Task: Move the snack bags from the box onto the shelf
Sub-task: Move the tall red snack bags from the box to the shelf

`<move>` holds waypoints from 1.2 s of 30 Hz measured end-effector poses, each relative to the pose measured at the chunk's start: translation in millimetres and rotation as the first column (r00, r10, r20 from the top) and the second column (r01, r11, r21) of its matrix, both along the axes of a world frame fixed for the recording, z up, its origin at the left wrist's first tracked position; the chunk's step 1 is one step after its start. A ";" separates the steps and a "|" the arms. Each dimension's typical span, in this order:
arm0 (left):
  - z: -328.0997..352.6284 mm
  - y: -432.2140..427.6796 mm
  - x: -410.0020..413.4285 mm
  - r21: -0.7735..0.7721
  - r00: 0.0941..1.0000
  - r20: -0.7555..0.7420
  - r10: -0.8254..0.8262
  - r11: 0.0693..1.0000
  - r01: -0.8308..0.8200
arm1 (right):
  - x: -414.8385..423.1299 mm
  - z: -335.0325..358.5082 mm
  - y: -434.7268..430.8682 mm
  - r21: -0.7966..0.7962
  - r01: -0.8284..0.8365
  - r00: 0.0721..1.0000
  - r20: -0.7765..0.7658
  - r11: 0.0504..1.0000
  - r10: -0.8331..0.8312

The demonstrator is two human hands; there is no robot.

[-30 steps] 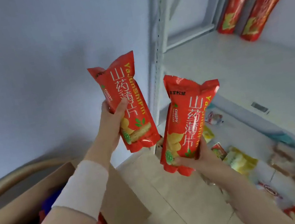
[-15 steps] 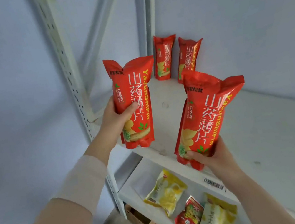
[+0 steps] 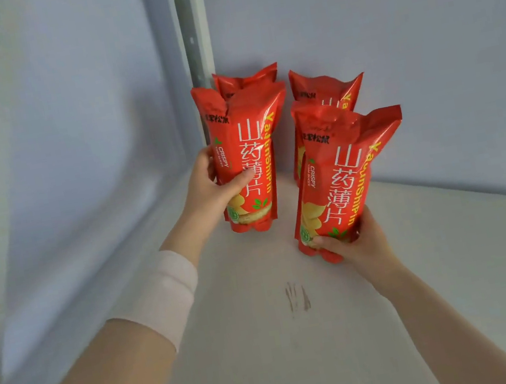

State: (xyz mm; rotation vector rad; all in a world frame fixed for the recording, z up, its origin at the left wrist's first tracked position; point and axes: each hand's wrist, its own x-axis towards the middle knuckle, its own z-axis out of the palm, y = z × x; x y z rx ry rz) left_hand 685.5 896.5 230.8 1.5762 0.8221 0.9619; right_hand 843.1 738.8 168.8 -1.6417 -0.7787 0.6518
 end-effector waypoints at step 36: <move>-15.9 -7.2 -3.0 0.315 0.924 -0.270 0.272 0.931 -0.182 | -13.4 -3.0 14.4 -0.087 0.186 0.828 0.550 0.979 -0.109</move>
